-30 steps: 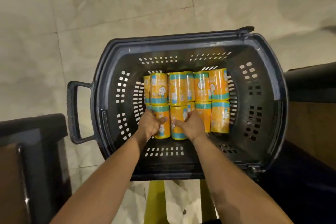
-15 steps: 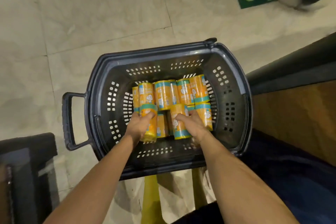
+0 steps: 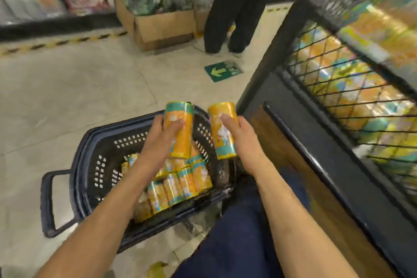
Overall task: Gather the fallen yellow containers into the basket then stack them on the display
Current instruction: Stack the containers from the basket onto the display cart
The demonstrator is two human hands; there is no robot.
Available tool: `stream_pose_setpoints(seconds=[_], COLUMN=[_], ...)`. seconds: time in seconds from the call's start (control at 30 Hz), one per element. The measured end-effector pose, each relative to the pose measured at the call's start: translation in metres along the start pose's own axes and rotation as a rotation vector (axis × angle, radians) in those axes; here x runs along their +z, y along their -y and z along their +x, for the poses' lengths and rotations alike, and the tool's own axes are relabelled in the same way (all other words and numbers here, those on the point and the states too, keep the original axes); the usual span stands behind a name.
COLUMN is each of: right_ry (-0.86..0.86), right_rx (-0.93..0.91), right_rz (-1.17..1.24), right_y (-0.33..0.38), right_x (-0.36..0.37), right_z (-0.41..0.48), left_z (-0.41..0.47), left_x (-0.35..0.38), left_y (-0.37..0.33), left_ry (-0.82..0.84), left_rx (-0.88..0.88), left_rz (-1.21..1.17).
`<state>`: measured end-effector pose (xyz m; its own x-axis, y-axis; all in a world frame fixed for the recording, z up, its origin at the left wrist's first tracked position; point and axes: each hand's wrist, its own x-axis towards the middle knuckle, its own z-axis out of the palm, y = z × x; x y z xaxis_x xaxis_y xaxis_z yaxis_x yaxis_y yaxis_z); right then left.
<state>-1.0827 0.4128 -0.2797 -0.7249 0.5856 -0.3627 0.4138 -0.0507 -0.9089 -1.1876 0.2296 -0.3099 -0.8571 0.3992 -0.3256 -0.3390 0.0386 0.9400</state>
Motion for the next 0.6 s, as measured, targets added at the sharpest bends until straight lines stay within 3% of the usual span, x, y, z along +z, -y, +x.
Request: stream_pose_setpoints(seconds=[0.37, 0.6], right_ry=[-0.317, -0.737], right_rx=[-0.299, -0.459], right_rz=[0.226, -0.012], right_y=[0.138, 0.15], right_x=[-0.189, -0.285], right_z=[-0.189, -0.286], left_z=[-0.106, -0.158], left_x=[0.174, 0.28], left_y=[-0.173, -0.241], left_ry=[0.539, 0.799], left_rx=[0.464, 0.952], left_rz=[0.055, 0.367])
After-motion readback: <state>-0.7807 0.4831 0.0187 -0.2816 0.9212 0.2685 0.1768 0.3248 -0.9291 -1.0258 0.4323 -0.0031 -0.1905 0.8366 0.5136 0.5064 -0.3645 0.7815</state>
